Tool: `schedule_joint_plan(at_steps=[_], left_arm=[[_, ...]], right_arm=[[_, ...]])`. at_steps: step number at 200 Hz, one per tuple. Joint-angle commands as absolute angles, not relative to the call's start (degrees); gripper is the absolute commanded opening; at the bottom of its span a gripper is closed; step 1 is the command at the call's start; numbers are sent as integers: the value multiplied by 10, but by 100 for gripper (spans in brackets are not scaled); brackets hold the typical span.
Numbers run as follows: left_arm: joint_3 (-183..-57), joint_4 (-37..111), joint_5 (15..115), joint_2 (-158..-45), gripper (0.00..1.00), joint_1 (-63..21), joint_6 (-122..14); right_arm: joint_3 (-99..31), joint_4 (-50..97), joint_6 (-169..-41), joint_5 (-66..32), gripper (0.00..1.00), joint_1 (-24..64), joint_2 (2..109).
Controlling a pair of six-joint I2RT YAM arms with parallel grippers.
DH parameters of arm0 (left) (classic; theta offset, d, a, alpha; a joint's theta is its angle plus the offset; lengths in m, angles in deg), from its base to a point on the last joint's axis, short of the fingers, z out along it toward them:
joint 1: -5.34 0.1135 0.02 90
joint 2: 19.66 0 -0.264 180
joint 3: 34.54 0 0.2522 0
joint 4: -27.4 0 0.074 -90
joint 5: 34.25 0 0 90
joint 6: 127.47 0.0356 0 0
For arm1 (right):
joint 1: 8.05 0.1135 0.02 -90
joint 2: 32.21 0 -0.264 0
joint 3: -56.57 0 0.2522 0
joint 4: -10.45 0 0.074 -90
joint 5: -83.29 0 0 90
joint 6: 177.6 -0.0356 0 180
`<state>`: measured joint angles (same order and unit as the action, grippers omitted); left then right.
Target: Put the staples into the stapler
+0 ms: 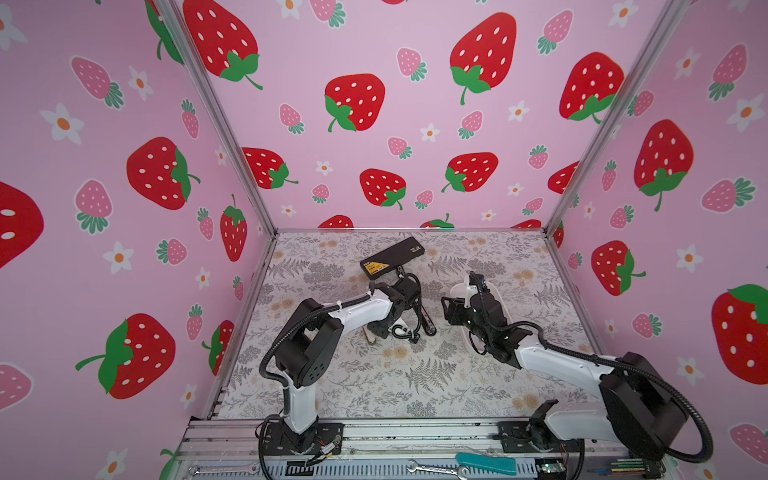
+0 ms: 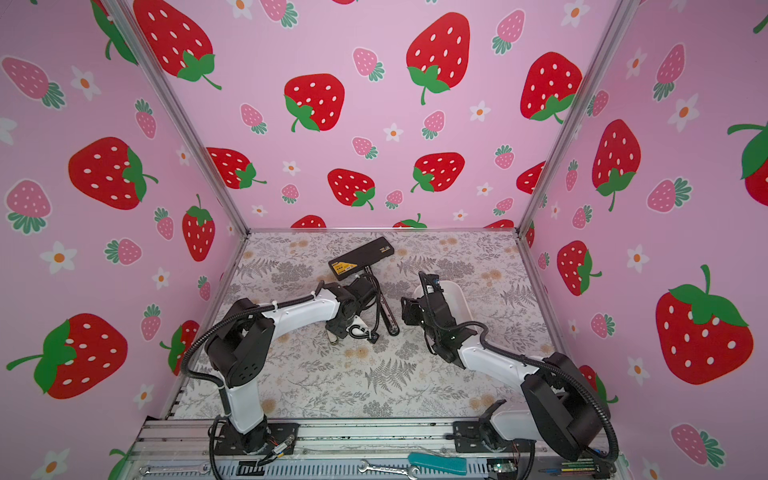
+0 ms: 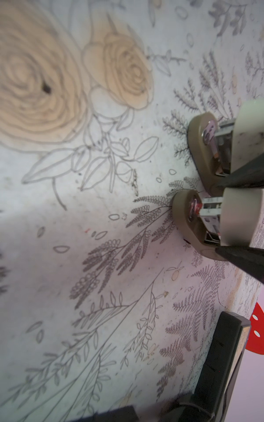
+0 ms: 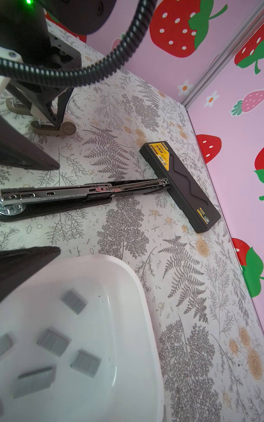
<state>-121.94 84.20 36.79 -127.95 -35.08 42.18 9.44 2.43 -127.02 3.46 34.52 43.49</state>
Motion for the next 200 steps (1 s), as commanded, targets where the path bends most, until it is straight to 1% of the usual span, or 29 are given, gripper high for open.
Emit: schedule_joint_plan(at_steps=[1, 51, 69, 110, 123, 153, 167, 176, 178, 183, 192, 200], left_arm=[[-1239, 876, 372, -1291, 40, -354, 429], [-1252, 882, 361, -1307, 42, -355, 424], [-1251, 881, 368, -1303, 40, -354, 424], [-1265, 890, 367, -1299, 20, -354, 416], [-1265, 886, 378, -1283, 17, -356, 411], [-1240, 854, 393, -1225, 12, -360, 413], [-1226, 834, 392, -1194, 8, -365, 410], [-1216, 818, 395, -1172, 7, -371, 406], [-1213, 816, 395, -1168, 3, -372, 406], [-1206, 806, 399, -1157, 2, -374, 405], [-1194, 794, 408, -1135, 1, -380, 405], [-1186, 787, 413, -1119, 1, -382, 406]], right_arm=[[84, 18, -1285, 33, 56, 343, 436], [87, 18, -1284, 35, 56, 342, 431], [87, 17, -1286, 33, 56, 341, 432], [86, 17, -1285, 27, 55, 341, 433], [88, 17, -1286, 31, 56, 341, 430], [95, 13, -1289, 40, 59, 336, 416], [100, 17, -1296, 47, 61, 329, 403], [104, 18, -1300, 50, 64, 324, 392], [105, 19, -1301, 51, 65, 322, 389], [108, 19, -1306, 51, 67, 318, 383], [116, 20, -1315, 51, 72, 309, 371], [124, 15, -1323, 47, 74, 302, 365]])
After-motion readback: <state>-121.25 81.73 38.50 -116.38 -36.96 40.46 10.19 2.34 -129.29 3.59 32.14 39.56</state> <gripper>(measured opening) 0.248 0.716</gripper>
